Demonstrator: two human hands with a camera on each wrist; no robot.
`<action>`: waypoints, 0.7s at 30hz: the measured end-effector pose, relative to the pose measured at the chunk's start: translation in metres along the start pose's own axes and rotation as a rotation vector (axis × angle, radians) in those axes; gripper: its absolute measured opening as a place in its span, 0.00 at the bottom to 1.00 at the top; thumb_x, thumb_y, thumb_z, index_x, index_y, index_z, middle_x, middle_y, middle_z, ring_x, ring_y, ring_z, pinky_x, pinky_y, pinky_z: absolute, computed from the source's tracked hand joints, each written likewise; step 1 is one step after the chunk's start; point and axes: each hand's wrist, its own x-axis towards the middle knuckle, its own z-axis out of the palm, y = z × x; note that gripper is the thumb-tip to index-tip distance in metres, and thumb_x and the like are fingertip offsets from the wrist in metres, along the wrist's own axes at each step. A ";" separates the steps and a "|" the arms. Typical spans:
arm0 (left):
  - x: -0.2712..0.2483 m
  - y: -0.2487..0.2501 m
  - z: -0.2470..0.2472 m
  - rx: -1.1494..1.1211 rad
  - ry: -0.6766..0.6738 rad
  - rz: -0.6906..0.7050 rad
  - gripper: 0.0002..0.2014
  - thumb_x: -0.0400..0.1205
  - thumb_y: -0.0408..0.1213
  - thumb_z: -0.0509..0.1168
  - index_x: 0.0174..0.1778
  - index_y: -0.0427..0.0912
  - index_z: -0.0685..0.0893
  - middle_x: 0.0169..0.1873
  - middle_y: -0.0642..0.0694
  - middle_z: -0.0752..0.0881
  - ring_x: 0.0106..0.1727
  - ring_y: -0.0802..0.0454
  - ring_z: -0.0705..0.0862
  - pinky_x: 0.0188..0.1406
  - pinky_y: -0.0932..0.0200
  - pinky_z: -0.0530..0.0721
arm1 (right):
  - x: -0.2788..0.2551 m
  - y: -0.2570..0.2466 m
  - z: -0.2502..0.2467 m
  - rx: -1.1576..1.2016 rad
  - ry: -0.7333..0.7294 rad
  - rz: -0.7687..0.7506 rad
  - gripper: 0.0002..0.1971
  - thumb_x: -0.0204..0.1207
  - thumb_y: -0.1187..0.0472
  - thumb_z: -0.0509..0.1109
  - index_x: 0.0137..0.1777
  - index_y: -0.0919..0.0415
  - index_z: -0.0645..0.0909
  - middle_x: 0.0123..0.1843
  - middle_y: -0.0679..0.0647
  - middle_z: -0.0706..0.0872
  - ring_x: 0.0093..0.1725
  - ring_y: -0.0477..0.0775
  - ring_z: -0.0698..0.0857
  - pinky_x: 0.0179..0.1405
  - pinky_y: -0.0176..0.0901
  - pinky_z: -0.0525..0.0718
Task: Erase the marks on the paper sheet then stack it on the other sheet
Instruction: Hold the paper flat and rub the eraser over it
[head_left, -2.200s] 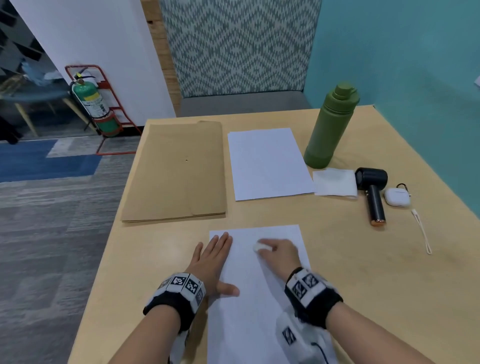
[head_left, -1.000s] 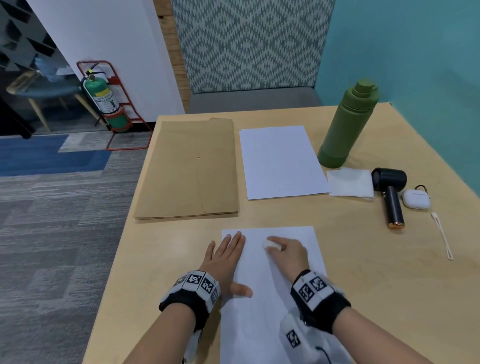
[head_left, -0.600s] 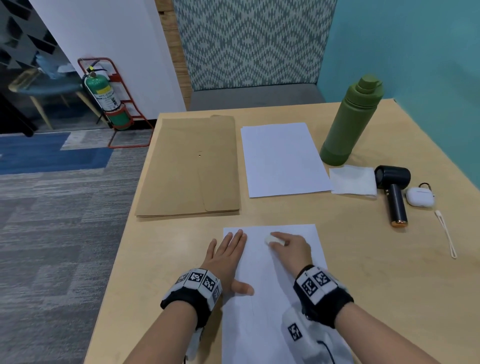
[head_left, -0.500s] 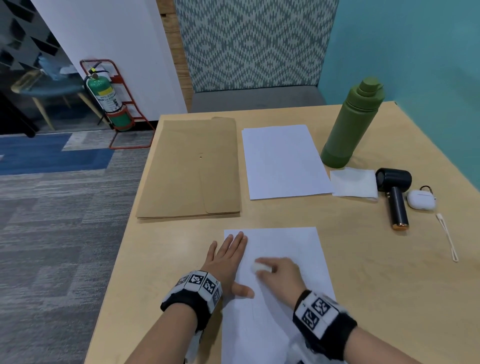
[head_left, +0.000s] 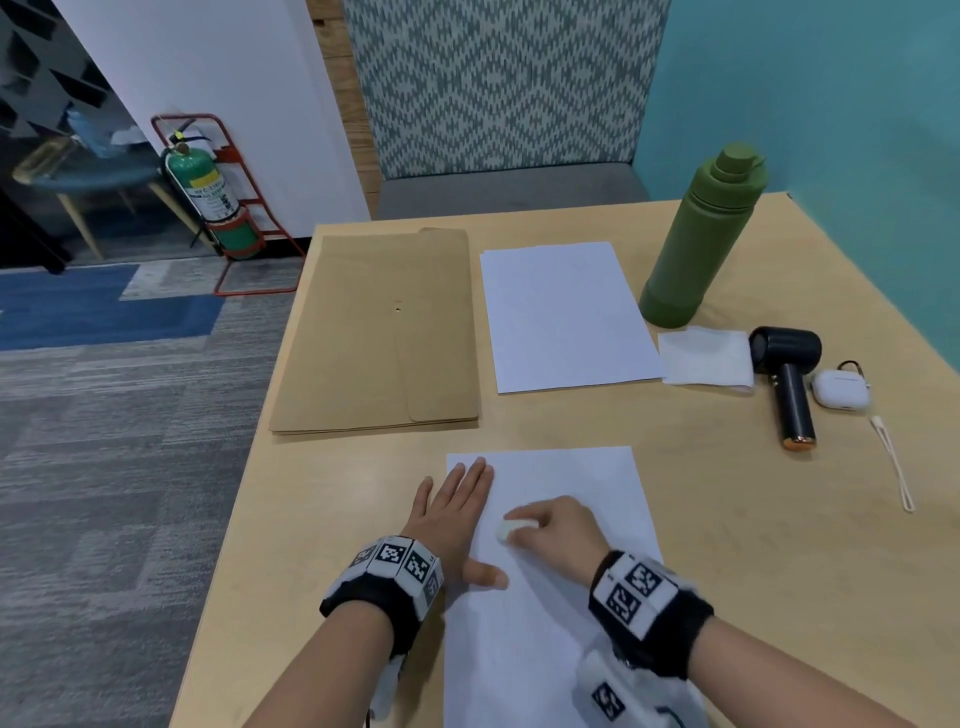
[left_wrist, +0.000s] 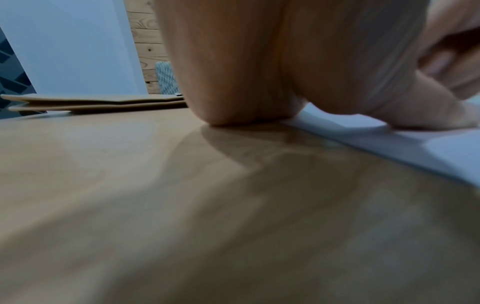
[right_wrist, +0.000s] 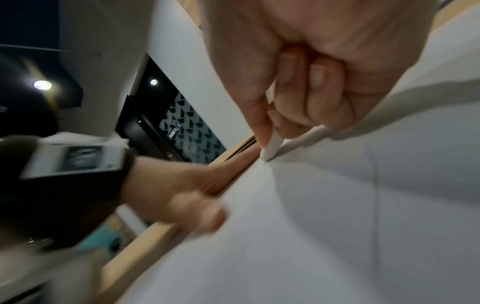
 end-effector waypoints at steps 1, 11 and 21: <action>0.000 0.000 0.000 0.001 0.002 0.002 0.60 0.71 0.67 0.66 0.80 0.45 0.28 0.80 0.53 0.27 0.80 0.53 0.28 0.75 0.45 0.28 | 0.008 -0.003 -0.009 0.024 0.057 0.010 0.14 0.73 0.60 0.71 0.59 0.57 0.85 0.63 0.52 0.86 0.64 0.49 0.81 0.61 0.29 0.70; 0.001 -0.002 0.001 -0.011 -0.002 0.010 0.60 0.71 0.66 0.66 0.80 0.46 0.27 0.78 0.55 0.25 0.80 0.53 0.27 0.74 0.45 0.26 | -0.006 0.003 0.006 -0.021 -0.052 -0.006 0.14 0.72 0.60 0.71 0.57 0.56 0.86 0.62 0.51 0.86 0.64 0.47 0.81 0.58 0.29 0.71; 0.001 -0.002 0.000 0.002 0.001 -0.001 0.61 0.71 0.66 0.66 0.79 0.44 0.26 0.79 0.52 0.26 0.80 0.53 0.27 0.74 0.46 0.27 | 0.006 -0.003 0.000 -0.009 0.000 -0.020 0.13 0.73 0.59 0.71 0.57 0.58 0.86 0.58 0.52 0.88 0.59 0.49 0.83 0.59 0.33 0.74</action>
